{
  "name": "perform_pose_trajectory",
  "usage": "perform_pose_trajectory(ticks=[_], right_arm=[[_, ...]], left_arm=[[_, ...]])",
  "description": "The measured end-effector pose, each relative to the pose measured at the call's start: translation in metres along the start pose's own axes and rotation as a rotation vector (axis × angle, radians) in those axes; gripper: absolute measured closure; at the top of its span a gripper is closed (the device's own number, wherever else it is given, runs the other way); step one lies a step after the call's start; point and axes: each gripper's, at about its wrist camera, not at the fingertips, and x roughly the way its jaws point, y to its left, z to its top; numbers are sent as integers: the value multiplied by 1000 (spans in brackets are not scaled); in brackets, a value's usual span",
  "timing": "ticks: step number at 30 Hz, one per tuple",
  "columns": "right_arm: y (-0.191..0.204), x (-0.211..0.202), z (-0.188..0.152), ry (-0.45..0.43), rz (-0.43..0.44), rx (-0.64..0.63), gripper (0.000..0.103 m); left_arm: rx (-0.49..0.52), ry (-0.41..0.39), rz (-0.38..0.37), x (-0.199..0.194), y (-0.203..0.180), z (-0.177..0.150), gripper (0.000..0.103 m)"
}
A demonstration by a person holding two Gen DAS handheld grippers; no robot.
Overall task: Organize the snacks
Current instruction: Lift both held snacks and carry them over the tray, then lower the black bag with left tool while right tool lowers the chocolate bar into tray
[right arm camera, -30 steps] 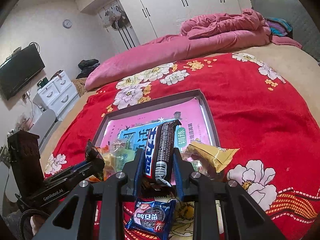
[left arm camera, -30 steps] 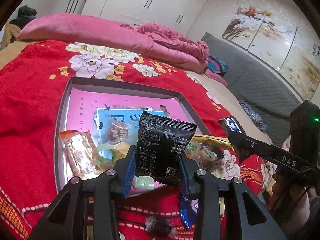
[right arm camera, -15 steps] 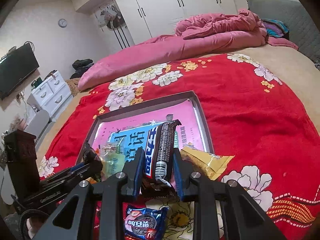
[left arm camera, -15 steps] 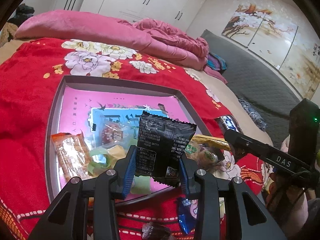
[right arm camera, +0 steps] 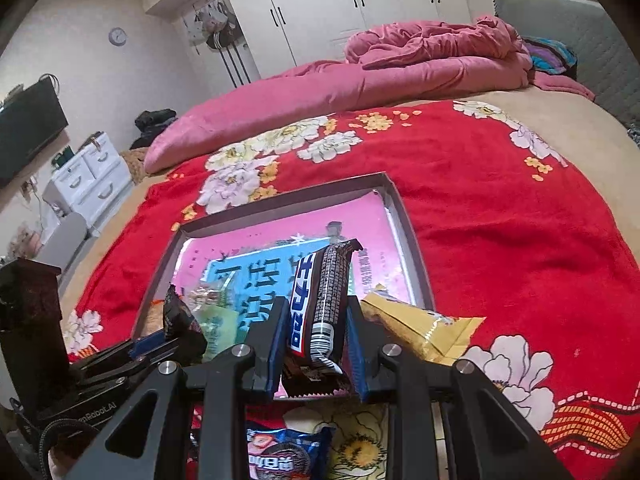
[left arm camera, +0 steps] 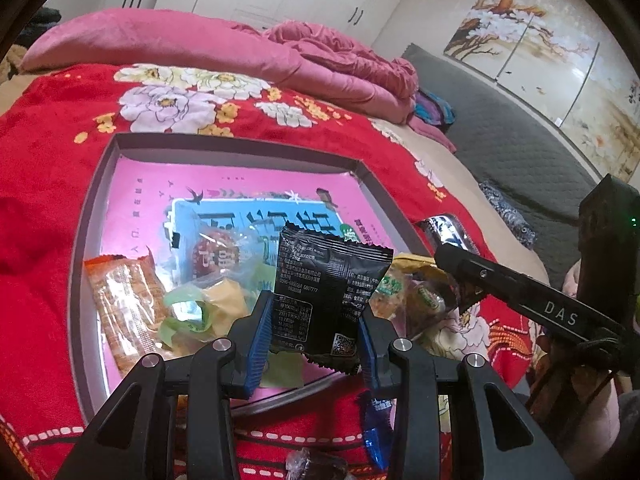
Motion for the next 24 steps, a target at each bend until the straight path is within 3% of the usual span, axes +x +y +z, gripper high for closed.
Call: perform_pose_trajectory(ticks=[24], right_arm=[[8,24,-3,50,-26,-29,75]], left_arm=[[-5,40,-5,8,2,-3,63]])
